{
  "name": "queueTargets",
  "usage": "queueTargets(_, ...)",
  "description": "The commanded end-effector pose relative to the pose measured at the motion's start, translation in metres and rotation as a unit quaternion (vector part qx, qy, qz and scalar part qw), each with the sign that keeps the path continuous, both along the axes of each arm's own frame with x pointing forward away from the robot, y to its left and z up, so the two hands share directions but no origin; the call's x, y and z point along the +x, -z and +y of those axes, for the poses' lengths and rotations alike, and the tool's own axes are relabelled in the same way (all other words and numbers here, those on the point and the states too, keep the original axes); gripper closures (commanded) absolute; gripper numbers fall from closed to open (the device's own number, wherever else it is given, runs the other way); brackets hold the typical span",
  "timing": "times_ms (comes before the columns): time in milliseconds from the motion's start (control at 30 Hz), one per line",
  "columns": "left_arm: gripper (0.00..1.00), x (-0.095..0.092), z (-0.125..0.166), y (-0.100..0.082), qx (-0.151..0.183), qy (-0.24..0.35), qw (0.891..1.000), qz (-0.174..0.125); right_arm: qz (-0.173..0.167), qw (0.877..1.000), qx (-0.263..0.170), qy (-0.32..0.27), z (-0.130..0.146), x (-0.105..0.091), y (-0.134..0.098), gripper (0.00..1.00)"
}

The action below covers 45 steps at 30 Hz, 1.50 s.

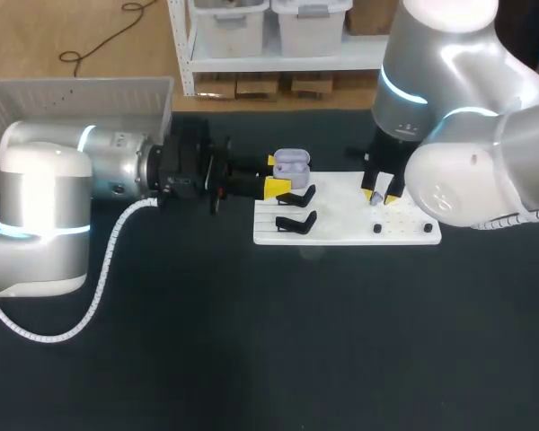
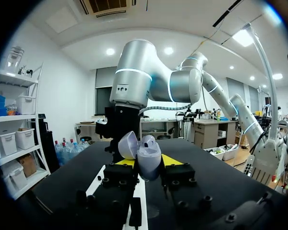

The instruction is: Pick up each earbud case from the left stands, insert the matching earbuds, close the lid, and place the case in the box.

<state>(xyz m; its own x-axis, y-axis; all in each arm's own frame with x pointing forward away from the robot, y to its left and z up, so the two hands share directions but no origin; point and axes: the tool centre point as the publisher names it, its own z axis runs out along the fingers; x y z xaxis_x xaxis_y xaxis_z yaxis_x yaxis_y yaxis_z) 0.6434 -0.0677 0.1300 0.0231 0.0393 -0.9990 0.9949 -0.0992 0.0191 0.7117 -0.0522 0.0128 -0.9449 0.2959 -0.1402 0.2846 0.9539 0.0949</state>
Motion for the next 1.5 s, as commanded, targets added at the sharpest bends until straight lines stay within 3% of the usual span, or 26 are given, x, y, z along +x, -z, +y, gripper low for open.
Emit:
queueTargets(33, 1.00, -0.001, 0.000, 0.001, -0.001, -0.002, 1.000, -0.001, 0.002, 1.000, 0.000, -0.001, 0.001, 0.002, 0.001, 0.76)
queueTargets(233, 1.00, -0.001, 0.000, 0.001, -0.001, -0.002, 1.000, -0.001, 0.000, 1.000, -0.002, 0.001, 0.001, 0.003, -0.001, 0.86)
queueTargets(333, 1.00, -0.001, 0.000, 0.001, -0.001, -0.002, 1.000, -0.001, 0.002, 1.000, -0.004, 0.002, 0.001, 0.002, 0.000, 1.00)
queueTargets(567, 1.00, -0.001, 0.000, 0.001, -0.001, -0.002, 1.000, -0.001, 0.004, 1.000, -0.006, 0.004, -0.001, -0.001, -0.004, 1.00)
queueTargets(933, 1.00, -0.001, 0.000, 0.001, -0.001, -0.002, 1.000, -0.001, -0.005, 1.000, -0.009, 0.002, 0.000, -0.017, -0.041, 1.00)
queueTargets(1100, 1.00, -0.001, 0.000, 0.001, -0.001, -0.002, 1.000, -0.001, -0.010, 1.000, -0.006, 0.004, 0.000, -0.030, -0.073, 1.00)
queueTargets(1500, 1.00, -0.001, 0.000, 0.001, -0.001, -0.002, 1.000, -0.001, -0.003, 0.999, 0.037, -0.026, 0.012, -0.060, -0.185, 1.00)
